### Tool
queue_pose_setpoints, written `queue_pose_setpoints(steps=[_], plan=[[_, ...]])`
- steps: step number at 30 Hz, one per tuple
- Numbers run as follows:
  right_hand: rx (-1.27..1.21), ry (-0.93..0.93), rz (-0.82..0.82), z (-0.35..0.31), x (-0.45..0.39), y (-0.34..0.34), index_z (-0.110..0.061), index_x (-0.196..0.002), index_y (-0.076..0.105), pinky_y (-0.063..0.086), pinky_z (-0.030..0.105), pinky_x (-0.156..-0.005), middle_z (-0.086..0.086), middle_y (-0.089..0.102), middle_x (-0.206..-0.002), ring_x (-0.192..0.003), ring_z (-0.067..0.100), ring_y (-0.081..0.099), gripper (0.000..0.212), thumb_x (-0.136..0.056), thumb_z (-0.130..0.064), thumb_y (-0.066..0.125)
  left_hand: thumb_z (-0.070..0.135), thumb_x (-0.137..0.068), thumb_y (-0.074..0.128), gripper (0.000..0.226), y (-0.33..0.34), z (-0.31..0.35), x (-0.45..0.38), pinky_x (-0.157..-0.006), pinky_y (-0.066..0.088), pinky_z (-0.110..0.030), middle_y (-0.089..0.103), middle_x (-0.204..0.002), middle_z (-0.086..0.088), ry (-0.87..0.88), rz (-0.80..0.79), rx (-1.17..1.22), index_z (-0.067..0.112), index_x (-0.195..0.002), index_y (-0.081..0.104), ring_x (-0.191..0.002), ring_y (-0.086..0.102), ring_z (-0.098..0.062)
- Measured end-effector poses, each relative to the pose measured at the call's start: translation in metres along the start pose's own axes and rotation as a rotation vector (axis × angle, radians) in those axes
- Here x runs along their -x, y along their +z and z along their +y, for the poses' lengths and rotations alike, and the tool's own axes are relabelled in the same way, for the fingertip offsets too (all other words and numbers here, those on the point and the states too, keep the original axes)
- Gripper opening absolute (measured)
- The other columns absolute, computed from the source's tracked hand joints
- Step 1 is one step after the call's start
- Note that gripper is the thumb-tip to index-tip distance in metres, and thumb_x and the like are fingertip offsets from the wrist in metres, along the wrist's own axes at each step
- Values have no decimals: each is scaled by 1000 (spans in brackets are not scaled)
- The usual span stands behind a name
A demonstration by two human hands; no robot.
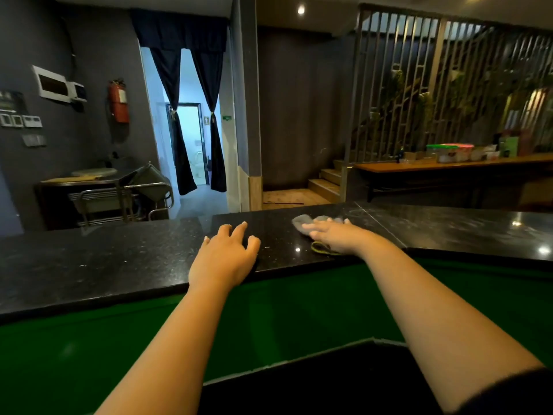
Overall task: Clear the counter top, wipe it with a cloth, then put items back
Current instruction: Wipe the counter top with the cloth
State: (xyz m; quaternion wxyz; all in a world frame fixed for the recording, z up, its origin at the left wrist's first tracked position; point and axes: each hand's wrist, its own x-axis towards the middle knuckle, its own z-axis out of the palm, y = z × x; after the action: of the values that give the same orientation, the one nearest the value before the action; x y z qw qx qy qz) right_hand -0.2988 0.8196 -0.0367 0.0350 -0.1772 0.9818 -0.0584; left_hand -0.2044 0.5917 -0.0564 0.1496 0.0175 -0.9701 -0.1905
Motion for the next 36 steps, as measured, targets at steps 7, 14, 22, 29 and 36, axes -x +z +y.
queue_pose_setpoints(steps=[7,14,22,29,36], plan=[[145,-83,17,-69,-18,4,-17,-149,30,16,56,-114,14,24,-157,-143,39,20,45,-106,-27,22,47,-98,23,56,2,-4,-4,-118,9,-47,23,-157,-7,17,-2,3,29,-151,23,-142,26,-28],[-195,-258,10,-52,51,13,-36,-147,35,12,42,-117,-5,21,-161,-149,25,11,43,-105,-36,27,42,-99,28,49,-5,-2,-2,-117,18,-51,33,-152,-4,62,-40,38,28,-145,36,-136,37,-27],[-130,161,59,34,26,1,-28,-151,30,17,52,-117,8,17,-161,-148,34,11,49,-104,-40,19,41,-99,38,39,10,45,1,-108,36,-46,52,-135,-2,129,-31,-16,25,-131,53,-121,51,-23],[-117,-202,-44,65,58,-4,-36,-151,27,10,40,-118,-4,11,-163,-150,20,5,45,-106,-32,29,22,-97,41,45,46,118,-39,-106,36,-41,42,-146,-9,58,-84,154,21,-142,40,-130,43,-26],[2,-163,-123,105,-10,-19,-33,-153,15,-2,50,-119,8,2,-163,-149,31,-4,47,-107,-31,20,39,-101,27,47,74,126,-63,-118,10,-48,30,-154,-3,21,-145,-53,25,-145,38,-139,31,-26]])
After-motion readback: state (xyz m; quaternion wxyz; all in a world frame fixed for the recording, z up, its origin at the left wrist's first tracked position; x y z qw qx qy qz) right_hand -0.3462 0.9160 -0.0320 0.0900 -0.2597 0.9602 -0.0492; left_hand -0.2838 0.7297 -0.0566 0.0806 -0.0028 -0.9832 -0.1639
